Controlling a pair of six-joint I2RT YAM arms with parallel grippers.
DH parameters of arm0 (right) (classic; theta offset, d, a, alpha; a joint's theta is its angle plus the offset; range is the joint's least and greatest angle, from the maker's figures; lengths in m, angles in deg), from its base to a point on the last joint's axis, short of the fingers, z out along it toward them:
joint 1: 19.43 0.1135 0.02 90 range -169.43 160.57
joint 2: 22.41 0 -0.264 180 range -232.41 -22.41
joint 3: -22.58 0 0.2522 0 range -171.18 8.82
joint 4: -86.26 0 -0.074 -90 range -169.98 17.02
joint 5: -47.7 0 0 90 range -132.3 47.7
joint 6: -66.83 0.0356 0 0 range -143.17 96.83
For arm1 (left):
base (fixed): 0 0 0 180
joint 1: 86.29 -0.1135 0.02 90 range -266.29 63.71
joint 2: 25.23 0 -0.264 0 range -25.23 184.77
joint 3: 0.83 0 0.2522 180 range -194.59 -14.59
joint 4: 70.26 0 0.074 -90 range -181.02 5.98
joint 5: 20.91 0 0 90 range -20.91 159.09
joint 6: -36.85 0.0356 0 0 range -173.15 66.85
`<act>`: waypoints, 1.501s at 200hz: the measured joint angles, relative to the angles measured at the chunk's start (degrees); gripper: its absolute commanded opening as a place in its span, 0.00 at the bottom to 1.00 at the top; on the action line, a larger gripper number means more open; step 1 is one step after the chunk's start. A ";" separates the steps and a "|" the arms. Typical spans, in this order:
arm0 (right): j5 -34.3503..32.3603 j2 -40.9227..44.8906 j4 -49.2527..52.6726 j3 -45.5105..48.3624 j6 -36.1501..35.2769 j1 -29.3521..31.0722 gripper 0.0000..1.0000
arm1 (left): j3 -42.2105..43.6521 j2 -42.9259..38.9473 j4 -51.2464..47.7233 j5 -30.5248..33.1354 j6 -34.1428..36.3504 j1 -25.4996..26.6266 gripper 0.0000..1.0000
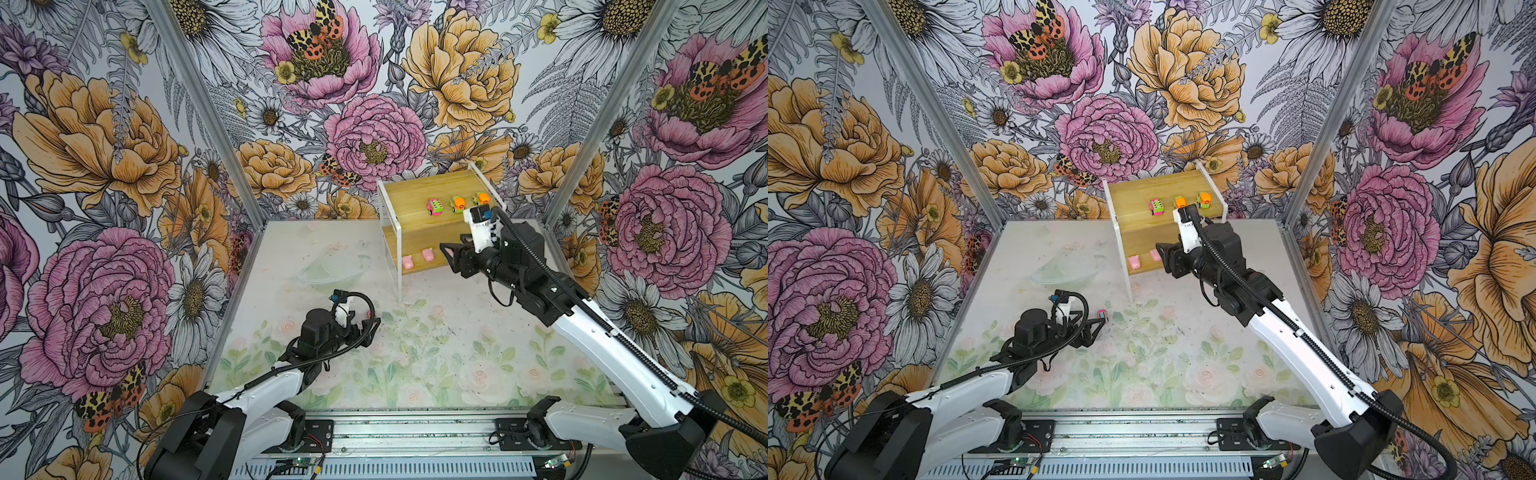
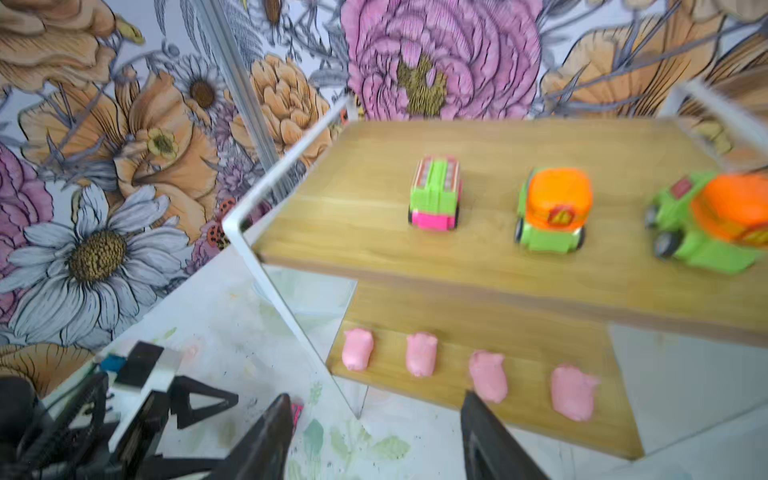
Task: Place and organize the plastic toys onto the shelf
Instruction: 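Withdraw the right gripper toward the blue-topped pink truck on the table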
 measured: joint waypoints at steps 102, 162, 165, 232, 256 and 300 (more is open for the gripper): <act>-4.04 -16.24 -43.30 37.33 11.47 15.50 0.65 | -0.09 -7.48 -3.85 -0.98 -2.64 -3.17 0.99; -4.96 -28.17 -54.97 30.03 14.25 19.32 0.65 | 0.15 -6.14 -3.72 -2.25 -4.11 -4.17 0.99; -4.98 -28.59 -55.30 29.55 14.40 19.47 0.65 | 0.24 -6.16 -3.72 -2.32 -4.22 -4.17 0.99; -6.21 -37.05 -57.77 22.03 16.98 22.45 0.64 | 2.51 -7.63 -1.86 -2.10 -5.77 -6.12 0.99; -7.39 -38.47 -57.77 21.14 17.57 23.26 0.63 | 3.85 -7.65 -1.11 -2.08 -7.08 -8.52 0.99; -9.16 -41.79 -58.03 18.97 18.51 23.78 0.63 | 4.20 -7.69 0.07 -2.10 -8.59 -9.84 0.99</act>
